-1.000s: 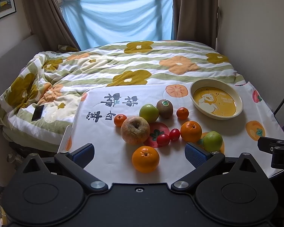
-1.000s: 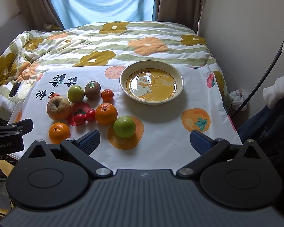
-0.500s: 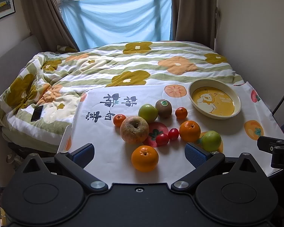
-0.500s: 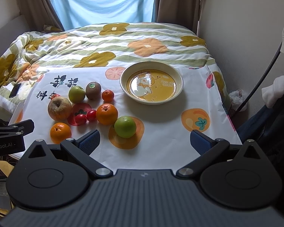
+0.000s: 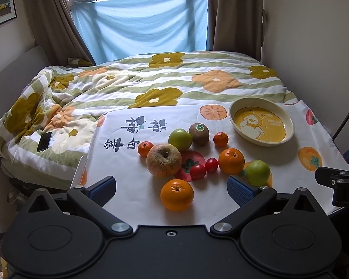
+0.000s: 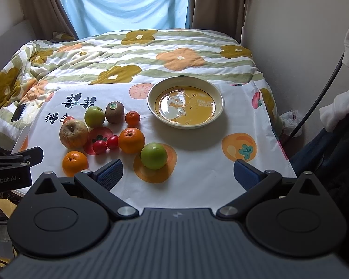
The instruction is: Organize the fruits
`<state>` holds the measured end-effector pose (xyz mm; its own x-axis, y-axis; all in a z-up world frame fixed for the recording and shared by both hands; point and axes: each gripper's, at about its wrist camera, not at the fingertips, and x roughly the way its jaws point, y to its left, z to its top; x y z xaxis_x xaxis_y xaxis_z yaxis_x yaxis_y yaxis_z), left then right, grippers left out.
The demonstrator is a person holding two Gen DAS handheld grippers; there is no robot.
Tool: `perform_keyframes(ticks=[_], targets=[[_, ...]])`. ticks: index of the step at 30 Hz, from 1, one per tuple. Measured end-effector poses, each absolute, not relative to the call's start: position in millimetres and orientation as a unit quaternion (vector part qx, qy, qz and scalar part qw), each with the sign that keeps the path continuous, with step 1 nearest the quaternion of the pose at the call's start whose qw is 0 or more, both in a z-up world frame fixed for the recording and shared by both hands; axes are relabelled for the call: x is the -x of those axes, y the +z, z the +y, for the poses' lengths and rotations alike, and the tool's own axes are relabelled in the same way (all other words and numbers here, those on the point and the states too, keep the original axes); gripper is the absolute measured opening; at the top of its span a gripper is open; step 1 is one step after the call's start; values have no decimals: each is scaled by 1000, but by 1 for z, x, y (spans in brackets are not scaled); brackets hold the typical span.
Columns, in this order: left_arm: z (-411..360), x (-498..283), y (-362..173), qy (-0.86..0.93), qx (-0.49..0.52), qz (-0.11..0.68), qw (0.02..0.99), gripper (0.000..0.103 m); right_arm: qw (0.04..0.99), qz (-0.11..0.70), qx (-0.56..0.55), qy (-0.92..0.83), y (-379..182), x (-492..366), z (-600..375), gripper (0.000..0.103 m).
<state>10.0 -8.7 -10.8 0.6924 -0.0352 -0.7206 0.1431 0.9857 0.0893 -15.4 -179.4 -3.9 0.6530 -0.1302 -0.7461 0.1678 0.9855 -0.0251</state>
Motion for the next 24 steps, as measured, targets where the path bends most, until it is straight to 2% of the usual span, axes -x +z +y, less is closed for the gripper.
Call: perform_keyframes(ticks=[10,24], targets=[[-7,-14,-6,-72,-87,403,908,103,908,411,-20,-76,1,7,-164,103],[-11,-30,-72,-21,-84,392,916,101,920,388,-49,-27,-78,-28,-186,103]])
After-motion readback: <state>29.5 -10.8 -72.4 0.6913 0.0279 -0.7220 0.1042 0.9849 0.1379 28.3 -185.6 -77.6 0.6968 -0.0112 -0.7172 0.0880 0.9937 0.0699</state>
